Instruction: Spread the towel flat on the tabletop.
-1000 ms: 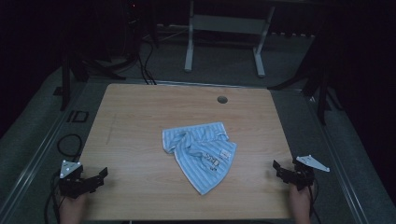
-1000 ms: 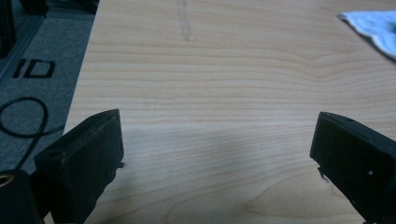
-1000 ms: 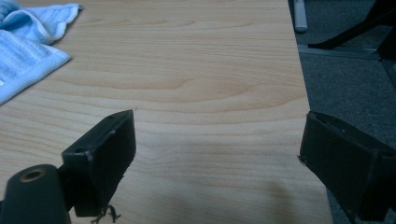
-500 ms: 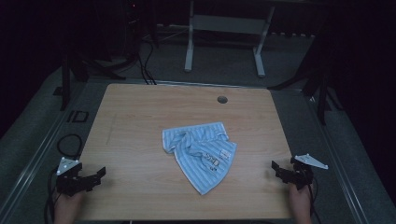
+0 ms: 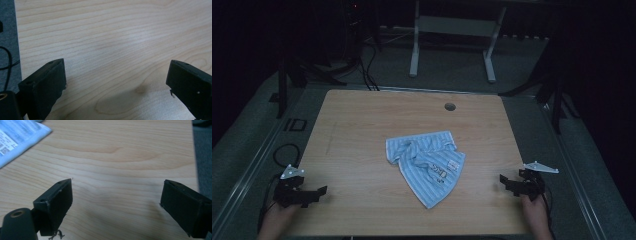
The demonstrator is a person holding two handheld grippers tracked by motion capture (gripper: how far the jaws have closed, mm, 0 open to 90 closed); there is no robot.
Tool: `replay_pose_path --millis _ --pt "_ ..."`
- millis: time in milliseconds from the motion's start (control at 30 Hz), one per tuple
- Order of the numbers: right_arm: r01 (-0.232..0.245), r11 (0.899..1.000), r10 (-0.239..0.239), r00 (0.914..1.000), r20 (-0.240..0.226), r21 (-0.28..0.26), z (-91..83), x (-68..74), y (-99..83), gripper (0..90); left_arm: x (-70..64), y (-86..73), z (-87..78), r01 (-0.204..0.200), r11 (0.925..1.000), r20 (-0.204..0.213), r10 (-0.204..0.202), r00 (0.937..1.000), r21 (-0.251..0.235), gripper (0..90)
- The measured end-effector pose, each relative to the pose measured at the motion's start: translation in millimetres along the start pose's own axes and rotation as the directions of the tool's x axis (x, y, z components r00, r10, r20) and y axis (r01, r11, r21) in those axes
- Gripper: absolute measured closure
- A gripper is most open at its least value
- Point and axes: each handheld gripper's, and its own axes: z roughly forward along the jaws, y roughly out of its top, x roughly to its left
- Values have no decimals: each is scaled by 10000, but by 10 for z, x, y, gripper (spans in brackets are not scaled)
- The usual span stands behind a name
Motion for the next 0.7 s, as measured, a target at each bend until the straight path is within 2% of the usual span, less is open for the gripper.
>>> replay_pose_path --millis 100,167,233,300,367,433,467,533,567,667,700 --pt "67 9988 -65 10000 -42 483 -43 -49 68 105 -13 94 27 -469 9970 -182 482 9987 622 32" --pt "353 9966 -352 9994 -21 748 -83 -63 121 105 -35 160 55 -858 9924 -92 869 9962 877 32" --pt "689 9902 -695 9976 4 1214 -100 -71 168 105 -57 227 99 -1209 9859 -50 1223 9925 1156 32" --pt "1073 9760 -969 9933 -635 1897 -91 -67 204 105 -86 288 151 -1488 9793 129 1485 9888 1369 32" --pt "1918 9470 -1660 9790 -1187 2576 -70 -26 225 106 -105 350 192 -1771 9700 338 1739 9842 1665 32" --pt "2865 9052 -2555 9571 -1367 3140 -46 33 236 106 -132 407 207 -2146 9574 394 2109 9767 1935 32" --pt "3286 8822 -2990 9443 -1379 3373 -34 59 243 141 -143 432 208 -2297 9518 429 2257 9732 2035 32" --pt "3652 8462 -3249 9308 -1677 3881 -4 90 265 137 -156 469 206 -2488 9420 717 2386 9685 2251 32" --pt "3818 8319 -3355 9241 -1831 4027 10 105 277 134 -161 481 203 -2562 9375 772 2448 9665 2353 32" --pt "4077 7898 -3444 9130 -2187 4583 48 135 327 135 -160 503 191 -2848 9158 924 2695 9585 2832 32" --pt "4211 7721 -3541 9070 -2280 4758 62 141 347 135 -157 507 183 -2907 9100 967 2743 9568 2957 32"
